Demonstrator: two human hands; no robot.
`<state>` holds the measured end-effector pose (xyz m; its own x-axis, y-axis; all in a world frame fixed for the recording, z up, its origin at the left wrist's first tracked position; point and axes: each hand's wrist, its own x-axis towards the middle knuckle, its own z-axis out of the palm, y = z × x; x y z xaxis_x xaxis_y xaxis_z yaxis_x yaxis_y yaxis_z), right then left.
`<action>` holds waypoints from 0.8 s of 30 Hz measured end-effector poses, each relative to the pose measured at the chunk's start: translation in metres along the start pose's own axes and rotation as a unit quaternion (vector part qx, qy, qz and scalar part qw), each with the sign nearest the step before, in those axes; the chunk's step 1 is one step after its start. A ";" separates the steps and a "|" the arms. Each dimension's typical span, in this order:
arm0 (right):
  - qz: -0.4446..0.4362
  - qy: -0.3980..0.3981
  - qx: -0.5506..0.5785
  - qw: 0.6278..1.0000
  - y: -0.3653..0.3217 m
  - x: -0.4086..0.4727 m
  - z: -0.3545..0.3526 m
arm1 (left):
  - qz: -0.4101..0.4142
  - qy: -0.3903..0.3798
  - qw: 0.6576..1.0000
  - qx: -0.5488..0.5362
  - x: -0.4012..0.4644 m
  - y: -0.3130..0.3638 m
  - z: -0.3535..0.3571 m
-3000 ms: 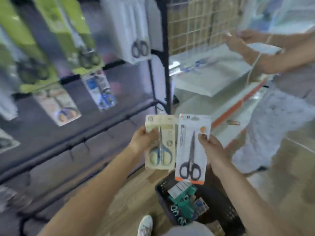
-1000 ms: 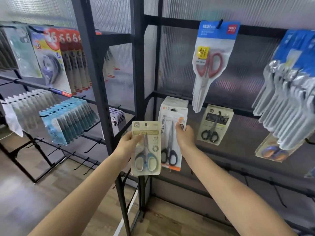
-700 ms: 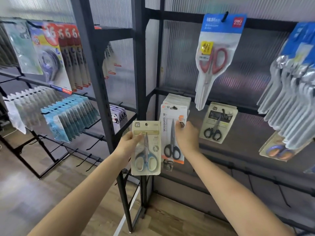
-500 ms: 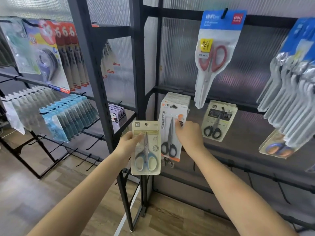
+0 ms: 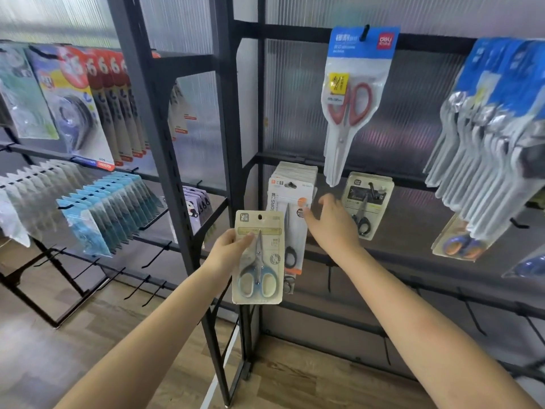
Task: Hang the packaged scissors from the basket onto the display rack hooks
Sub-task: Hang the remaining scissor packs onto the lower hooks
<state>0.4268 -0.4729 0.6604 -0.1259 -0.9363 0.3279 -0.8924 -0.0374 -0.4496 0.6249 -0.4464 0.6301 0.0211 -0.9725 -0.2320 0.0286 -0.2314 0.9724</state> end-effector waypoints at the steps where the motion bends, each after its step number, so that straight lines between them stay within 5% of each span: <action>1: -0.013 -0.011 0.035 0.999 -0.001 -0.002 -0.005 | 0.001 -0.007 1.000 0.005 -0.002 0.000 0.002; 8: 0.047 -0.138 0.204 0.968 0.012 -0.051 -0.034 | 0.004 -0.089 0.996 0.016 -0.029 -0.007 0.035; 24: 0.231 -0.021 0.198 0.952 0.123 -0.195 -0.099 | 0.014 -0.337 0.932 0.135 -0.110 -0.058 0.172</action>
<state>0.2984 -0.2599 0.6232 -0.4415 -0.8972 -0.0111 -0.5115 0.2619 -0.8184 0.4491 -0.3306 0.6035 -0.6166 -0.7536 -0.2278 -0.2162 -0.1161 0.9694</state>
